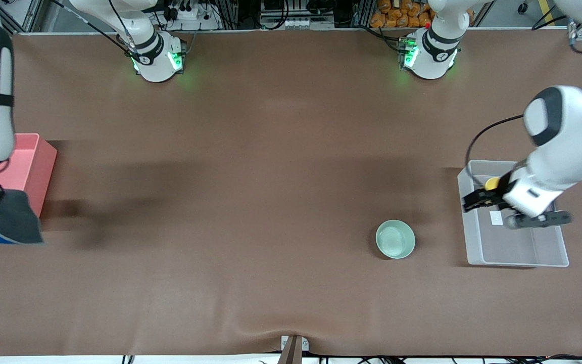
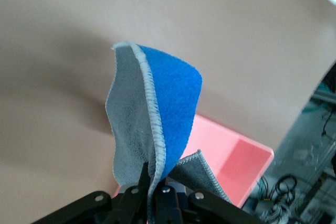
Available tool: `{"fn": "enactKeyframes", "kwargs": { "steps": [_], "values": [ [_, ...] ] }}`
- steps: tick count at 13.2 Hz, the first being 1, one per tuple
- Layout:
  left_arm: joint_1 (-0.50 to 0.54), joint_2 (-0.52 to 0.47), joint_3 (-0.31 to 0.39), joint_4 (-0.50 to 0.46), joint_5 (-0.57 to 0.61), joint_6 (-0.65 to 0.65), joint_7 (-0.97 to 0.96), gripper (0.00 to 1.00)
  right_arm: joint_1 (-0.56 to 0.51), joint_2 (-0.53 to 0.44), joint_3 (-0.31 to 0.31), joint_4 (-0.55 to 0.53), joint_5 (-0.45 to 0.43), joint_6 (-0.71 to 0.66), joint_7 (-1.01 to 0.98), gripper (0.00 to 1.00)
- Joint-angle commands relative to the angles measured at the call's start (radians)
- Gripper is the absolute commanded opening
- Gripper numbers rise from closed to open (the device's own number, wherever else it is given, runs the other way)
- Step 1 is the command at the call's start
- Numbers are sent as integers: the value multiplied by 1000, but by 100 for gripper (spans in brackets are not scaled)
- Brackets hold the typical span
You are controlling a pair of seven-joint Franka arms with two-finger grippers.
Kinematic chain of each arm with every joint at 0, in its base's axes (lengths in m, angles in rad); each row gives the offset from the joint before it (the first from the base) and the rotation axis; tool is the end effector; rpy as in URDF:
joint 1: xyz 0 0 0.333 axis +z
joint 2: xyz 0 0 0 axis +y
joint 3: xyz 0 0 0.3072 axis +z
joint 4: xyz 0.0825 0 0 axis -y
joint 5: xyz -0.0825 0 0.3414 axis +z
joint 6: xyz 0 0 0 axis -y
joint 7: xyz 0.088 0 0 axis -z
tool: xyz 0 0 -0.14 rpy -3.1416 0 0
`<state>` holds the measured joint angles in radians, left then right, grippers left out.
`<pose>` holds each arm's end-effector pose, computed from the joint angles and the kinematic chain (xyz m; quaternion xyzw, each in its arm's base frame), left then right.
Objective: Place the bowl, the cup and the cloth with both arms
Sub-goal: 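Grasp the green bowl with the left gripper while the right gripper carries the cloth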
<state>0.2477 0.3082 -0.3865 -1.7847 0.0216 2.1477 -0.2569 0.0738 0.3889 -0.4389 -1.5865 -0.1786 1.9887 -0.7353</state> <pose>0.5999 -0.0668 0.3795 0.9961 0.0638 0.0286 0.0543 0.5910 -0.2102 0.4128 0.9591 0.2309 -0.0653 0.1503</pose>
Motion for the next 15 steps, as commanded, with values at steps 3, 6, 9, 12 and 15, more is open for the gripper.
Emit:
{"fn": "enactKeyframes", "kwargs": {
  "steps": [3, 6, 9, 12, 15],
  "values": [
    [-44, 193, 8, 88, 55, 84, -128, 100, -185, -10, -9, -10, -18, 34, -168, 0],
    [-89, 294, 6, 93, 161, 205, -295, 100, -274, -10, -8, -16, -18, 108, -249, 0],
    [-137, 373, 9, 93, 161, 326, -381, 100, -287, -21, -9, -55, -18, 111, -236, 0],
    [-148, 402, 12, 90, 176, 334, -383, 83, -270, -51, -20, -127, -19, 117, -141, 0],
    [-148, 413, 12, 84, 190, 334, -381, 28, -244, -97, -20, -194, -74, 104, -23, 0]
  ]
}}
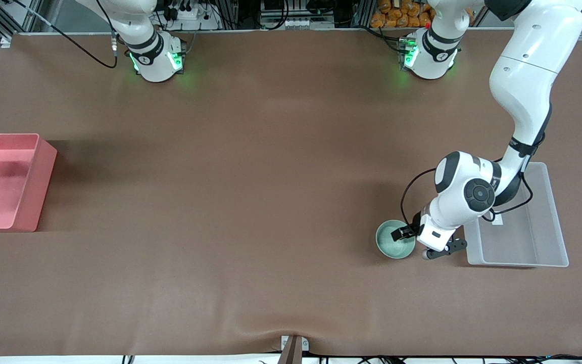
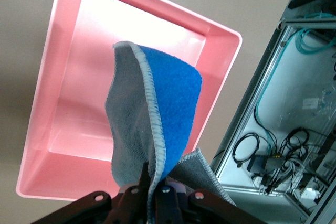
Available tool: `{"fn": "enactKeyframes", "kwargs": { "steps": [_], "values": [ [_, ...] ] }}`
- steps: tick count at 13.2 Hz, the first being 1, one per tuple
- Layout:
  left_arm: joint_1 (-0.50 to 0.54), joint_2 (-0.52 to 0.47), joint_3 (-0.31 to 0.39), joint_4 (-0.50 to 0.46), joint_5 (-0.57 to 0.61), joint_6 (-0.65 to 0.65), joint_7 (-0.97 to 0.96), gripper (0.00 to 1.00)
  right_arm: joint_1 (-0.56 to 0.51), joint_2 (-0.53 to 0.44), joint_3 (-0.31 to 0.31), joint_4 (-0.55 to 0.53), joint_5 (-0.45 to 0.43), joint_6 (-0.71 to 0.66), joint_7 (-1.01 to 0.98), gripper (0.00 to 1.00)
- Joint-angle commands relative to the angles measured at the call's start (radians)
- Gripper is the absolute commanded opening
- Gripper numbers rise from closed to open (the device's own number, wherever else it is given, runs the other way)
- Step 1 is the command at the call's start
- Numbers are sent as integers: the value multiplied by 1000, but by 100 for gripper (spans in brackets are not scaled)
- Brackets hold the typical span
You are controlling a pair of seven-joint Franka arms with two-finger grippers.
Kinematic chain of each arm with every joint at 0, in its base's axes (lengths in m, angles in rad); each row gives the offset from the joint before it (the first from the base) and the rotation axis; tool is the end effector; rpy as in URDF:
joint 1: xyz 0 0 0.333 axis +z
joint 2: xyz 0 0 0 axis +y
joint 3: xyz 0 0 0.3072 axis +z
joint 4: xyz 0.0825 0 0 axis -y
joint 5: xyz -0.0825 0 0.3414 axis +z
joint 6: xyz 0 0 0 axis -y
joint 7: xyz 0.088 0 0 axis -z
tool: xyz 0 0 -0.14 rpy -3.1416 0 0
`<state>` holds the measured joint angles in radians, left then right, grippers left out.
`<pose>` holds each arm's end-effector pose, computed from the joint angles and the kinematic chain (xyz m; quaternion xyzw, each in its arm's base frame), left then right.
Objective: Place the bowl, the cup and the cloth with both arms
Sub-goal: 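Place the bowl in the clear bin while the right gripper holds the cloth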
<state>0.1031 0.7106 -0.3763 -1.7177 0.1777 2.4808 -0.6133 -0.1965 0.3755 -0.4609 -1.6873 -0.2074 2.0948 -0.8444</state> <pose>0.6324 -0.1508 0.1992 0.9854 0.1496 0.0230 0.0783 0.4980 -0.3711 0.3886 0.9721 0.1566 -0.0938 0.1477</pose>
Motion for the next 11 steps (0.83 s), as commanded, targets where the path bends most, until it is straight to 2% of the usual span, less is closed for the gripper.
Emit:
{"fn": "enactKeyframes", "kwargs": {
  "steps": [1, 4, 6, 8, 11],
  "values": [
    [1, 9, 2, 13, 37, 1, -8, 0, 34, -124, 2, -148, -69, 7, 132, 0],
    [4, -23, 0, 21, 98, -10, 18, 0, 74, -179, 4, -218, -171, 22, 264, 0],
    [27, -72, -3, 17, 109, -40, 84, 0, 72, -182, 7, -245, -230, 71, 301, 0],
    [30, -120, -4, 21, 109, -97, 101, 0, 57, -179, 2, -311, -230, 173, 301, 0],
    [38, -178, -6, 23, 109, -134, 128, 0, 48, -167, 4, -319, -230, 209, 301, 0]
  ]
}}
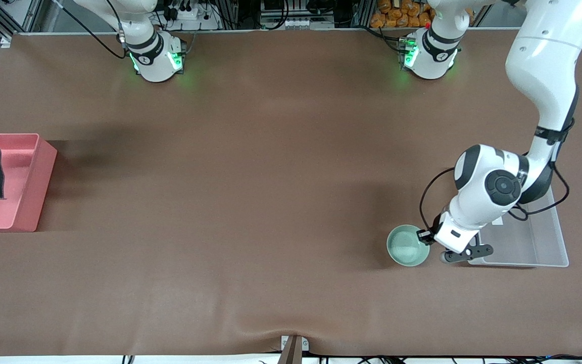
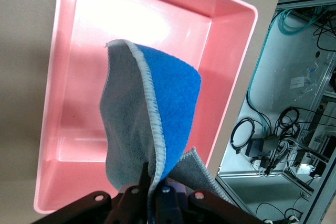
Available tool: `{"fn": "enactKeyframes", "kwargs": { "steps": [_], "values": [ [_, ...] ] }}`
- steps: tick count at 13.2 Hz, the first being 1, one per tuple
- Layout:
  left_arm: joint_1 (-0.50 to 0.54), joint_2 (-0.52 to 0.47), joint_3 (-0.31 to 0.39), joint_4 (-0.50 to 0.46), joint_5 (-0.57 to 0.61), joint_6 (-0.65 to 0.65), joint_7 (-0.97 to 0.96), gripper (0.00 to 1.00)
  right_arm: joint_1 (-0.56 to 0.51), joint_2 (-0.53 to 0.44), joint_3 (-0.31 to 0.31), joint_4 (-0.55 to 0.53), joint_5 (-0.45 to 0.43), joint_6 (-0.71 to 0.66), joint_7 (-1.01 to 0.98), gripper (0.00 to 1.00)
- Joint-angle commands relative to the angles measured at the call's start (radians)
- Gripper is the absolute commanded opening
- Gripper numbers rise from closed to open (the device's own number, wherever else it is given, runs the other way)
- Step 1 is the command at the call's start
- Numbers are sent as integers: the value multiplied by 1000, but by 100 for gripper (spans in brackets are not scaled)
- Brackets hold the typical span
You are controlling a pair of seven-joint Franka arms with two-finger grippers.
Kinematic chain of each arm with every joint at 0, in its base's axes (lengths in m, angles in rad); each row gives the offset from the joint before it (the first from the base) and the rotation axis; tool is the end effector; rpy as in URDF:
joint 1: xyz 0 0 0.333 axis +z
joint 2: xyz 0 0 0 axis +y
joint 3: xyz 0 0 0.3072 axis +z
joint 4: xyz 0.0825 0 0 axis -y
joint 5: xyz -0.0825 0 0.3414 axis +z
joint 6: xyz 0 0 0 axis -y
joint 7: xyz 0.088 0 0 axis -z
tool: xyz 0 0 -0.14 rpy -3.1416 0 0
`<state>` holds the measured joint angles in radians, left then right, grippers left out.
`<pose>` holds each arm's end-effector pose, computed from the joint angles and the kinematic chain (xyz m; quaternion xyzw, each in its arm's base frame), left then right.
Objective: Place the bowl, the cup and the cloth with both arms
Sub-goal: 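Place the bowl in the clear bin while the right gripper holds the cloth, then open both grippers, releasing the bowl and the cloth into the bins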
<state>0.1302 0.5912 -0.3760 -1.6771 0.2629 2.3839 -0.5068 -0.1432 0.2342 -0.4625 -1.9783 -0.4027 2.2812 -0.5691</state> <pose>0.6488 -0.1252 0.2792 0.9934 0.0792 0.0756 0.0330 0.4660 -0.3351 0.3594 0.9708 0.1130 -0.0819 0.1951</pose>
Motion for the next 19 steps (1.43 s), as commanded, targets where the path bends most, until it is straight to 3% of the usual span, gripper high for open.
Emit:
{"fn": "enactKeyframes", "kwargs": {
  "steps": [1, 6, 9, 13, 18, 19],
  "values": [
    [40, -89, -6, -16, 24, -64, 84, 0, -6, -17, 5, -27, -36, 29, 26, 0],
    [288, -123, -11, -18, 7, -127, 648, 0, -9, -9, 5, -27, -36, 50, 23, 0],
    [388, -110, -9, -18, 6, -127, 848, 0, -12, -1, 5, -27, -36, 69, 21, 0],
    [457, -61, -11, -21, 6, -126, 938, 0, -23, 14, 7, -27, -36, 112, 12, 0],
    [468, 19, -9, -15, 4, -80, 927, 2, -13, 16, 7, -25, -38, 135, -5, 0],
    [468, 21, -9, -15, 4, -72, 924, 41, -13, 16, 7, -25, -38, 135, -5, 0]
  ]
}}
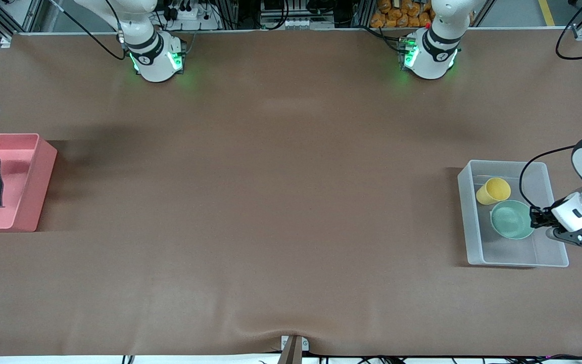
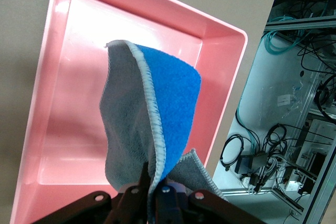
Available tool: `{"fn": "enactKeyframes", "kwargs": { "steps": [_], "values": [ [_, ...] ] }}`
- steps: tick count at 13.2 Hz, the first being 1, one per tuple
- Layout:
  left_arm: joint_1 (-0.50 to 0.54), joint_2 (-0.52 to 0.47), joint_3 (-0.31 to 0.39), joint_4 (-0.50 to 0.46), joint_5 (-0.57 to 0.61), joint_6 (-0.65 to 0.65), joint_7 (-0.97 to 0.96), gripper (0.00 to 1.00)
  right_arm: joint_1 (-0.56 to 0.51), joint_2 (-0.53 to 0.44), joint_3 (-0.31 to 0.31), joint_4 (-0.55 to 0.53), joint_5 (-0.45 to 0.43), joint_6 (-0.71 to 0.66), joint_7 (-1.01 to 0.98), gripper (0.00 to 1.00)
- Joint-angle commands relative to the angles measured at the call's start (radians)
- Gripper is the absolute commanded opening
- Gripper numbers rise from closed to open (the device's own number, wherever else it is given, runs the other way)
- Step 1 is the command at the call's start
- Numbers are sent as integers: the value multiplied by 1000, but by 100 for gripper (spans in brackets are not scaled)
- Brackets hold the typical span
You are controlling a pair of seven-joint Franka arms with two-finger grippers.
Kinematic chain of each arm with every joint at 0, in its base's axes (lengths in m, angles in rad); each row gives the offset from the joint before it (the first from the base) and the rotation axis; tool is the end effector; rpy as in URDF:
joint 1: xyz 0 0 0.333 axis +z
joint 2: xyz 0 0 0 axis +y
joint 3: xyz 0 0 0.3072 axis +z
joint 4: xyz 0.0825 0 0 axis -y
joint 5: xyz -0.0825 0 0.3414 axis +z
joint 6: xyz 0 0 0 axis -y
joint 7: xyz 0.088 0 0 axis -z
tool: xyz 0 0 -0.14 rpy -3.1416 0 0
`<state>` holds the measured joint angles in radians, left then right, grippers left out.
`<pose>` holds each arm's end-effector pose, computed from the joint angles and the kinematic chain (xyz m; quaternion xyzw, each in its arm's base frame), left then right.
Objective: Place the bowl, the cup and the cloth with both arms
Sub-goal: 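Open both grippers, releasing the bowl and the cloth into the bins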
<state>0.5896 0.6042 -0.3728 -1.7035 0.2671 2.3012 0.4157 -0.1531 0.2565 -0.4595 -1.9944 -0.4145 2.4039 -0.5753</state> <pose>0.6185 0.1715 0.2515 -0.9878 0.1539 -0.0219 0.0044 0.4773 -0.3378 0.3518 0.9663 0.1323 -0.0482 0.2155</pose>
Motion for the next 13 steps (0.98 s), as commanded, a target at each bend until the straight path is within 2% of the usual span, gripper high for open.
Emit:
{"fn": "enactKeyframes", "kwargs": {
  "steps": [1, 2, 3, 5, 8, 11, 13],
  "values": [
    [7, -3, -12, 11, -5, 11, -14, 80, -5, -8, 4, -7, -26, 12, -1, 0],
    [4, -21, -15, 16, -17, 6, -58, 100, -3, -11, 4, -4, -26, 6, -32, 79],
    [1, -56, -27, 13, -23, -12, -70, 100, -5, -16, 5, 5, -24, 3, -52, 100],
    [7, -140, -86, 19, -54, -112, -78, 100, 30, -42, 8, 38, -23, -31, -49, 100],
    [1, -298, -161, 48, -152, -262, -168, 100, 179, -132, 18, 135, 0, -329, 4, 100],
    [3, -394, -271, 158, -155, -495, -389, 100, 340, -148, 21, 276, 197, -604, 144, 100],
    [3, -432, -330, 203, -154, -601, -533, 100, 397, -152, 27, 311, 334, -667, 210, 100]
  ]
}}
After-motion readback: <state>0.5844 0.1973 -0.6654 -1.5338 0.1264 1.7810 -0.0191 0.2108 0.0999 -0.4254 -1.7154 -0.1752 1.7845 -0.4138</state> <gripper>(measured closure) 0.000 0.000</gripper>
